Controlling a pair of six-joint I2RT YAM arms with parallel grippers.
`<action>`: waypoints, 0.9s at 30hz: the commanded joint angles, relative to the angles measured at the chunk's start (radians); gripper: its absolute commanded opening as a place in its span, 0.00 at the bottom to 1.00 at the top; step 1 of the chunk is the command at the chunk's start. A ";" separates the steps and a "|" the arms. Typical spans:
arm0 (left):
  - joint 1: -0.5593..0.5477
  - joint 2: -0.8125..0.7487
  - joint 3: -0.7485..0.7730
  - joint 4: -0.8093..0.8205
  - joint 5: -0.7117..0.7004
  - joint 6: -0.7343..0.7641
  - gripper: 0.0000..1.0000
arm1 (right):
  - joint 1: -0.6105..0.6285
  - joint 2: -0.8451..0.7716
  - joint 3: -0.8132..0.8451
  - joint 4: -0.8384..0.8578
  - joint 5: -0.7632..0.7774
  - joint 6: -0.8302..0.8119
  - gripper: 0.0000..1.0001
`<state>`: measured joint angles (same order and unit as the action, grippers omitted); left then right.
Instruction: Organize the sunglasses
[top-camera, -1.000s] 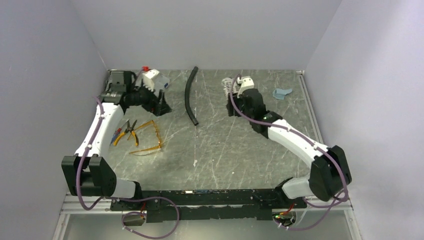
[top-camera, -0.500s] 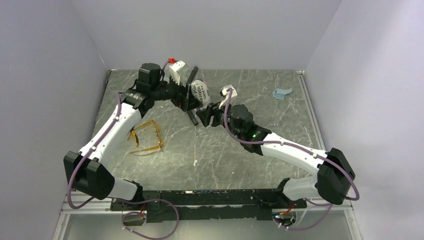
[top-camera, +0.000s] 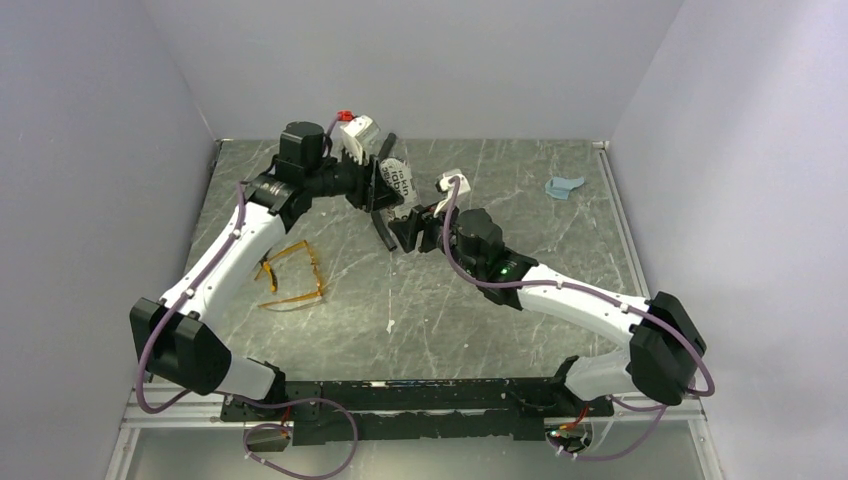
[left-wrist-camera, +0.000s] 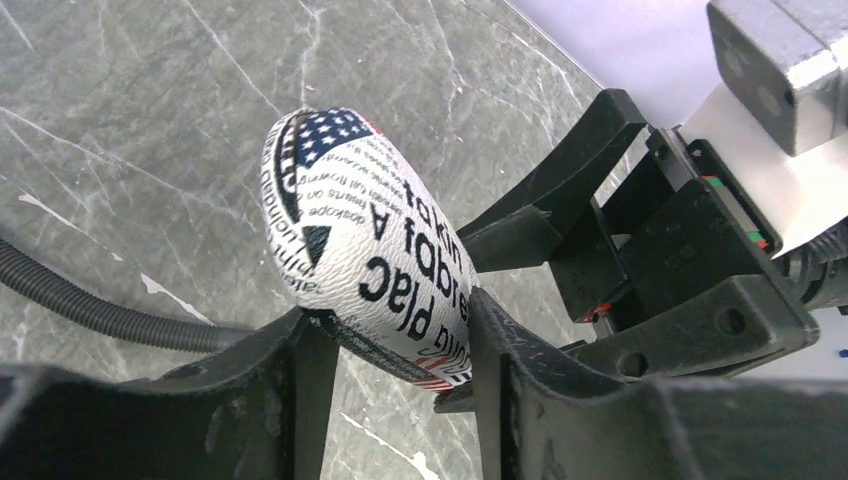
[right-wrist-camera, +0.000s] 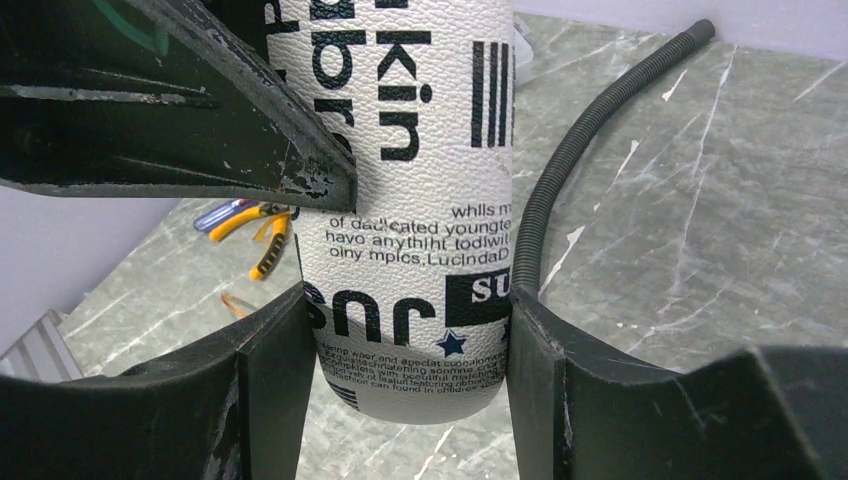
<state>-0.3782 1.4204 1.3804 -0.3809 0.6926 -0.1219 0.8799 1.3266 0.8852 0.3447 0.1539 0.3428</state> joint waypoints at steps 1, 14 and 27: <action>0.001 -0.012 0.020 0.023 -0.022 0.028 0.42 | 0.014 -0.008 0.057 0.090 -0.078 -0.043 0.02; 0.001 -0.118 0.036 -0.158 0.147 0.301 0.03 | 0.003 -0.202 -0.067 0.041 -0.198 -0.273 1.00; -0.016 -0.155 0.108 -0.423 0.407 0.551 0.03 | -0.147 -0.214 -0.127 0.168 -0.737 -0.296 0.99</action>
<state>-0.3794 1.2926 1.4536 -0.7578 0.9852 0.3538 0.7525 1.0641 0.7666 0.3634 -0.4404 -0.0010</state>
